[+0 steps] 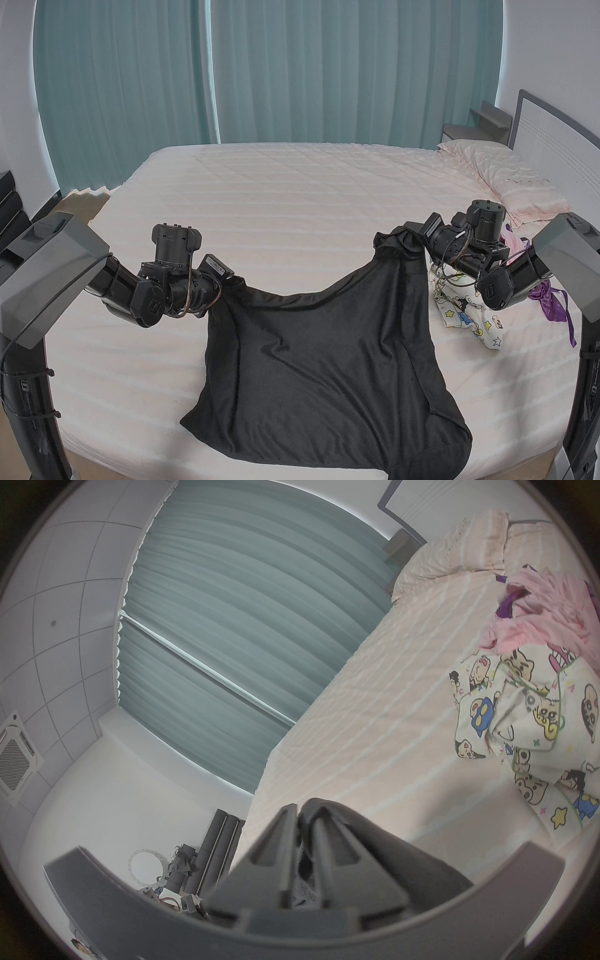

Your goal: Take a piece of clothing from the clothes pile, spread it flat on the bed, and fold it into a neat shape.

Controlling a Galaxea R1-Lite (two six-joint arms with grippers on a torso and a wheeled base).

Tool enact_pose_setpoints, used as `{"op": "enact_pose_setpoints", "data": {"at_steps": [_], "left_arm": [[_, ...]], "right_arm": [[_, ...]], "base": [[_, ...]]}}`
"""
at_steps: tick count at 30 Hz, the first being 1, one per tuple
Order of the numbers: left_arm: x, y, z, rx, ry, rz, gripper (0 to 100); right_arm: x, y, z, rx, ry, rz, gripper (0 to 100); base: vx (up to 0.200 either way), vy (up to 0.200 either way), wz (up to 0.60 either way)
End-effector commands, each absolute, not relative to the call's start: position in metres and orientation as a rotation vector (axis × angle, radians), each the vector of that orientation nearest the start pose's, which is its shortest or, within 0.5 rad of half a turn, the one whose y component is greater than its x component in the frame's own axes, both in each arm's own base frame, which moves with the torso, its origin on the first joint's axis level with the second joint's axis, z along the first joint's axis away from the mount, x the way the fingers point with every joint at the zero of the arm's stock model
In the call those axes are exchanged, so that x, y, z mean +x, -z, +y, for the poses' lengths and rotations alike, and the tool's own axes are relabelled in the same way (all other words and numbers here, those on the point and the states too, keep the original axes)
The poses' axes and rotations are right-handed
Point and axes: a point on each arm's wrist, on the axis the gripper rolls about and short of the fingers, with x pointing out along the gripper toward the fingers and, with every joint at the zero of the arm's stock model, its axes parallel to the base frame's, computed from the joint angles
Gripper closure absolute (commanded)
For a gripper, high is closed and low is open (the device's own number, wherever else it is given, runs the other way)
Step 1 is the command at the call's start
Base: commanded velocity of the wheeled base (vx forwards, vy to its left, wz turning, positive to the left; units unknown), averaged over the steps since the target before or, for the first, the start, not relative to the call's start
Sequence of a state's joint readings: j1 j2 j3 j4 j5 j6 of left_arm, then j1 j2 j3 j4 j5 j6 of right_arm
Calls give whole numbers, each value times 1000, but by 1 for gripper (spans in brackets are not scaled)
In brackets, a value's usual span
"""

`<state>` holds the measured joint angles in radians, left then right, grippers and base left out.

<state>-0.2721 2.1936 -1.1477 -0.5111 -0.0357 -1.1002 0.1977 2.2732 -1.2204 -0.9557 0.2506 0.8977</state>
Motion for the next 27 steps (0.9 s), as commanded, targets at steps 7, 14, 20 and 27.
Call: {"op": "enact_pose_setpoints", "data": {"at_steps": [7, 14, 20, 27], "left_arm": [[413, -55, -105, -993, -99, 642, 0], [412, -58, -101, -990, -122, 627, 0], [403, -62, -100, -985, -124, 636, 0], [397, -61, -100, -983, -125, 649, 0]], "right_arm": [[461, -58, 95, 860, -219, 328, 0], [476, -42, 94, 785, -69, 352, 0], [487, -18, 94, 664, 25, 359, 0], [515, -38, 91, 880, 88, 226, 0]], "base": [[0, 0, 0], [0, 0, 0], [0, 0, 0], [0, 0, 0]]}}
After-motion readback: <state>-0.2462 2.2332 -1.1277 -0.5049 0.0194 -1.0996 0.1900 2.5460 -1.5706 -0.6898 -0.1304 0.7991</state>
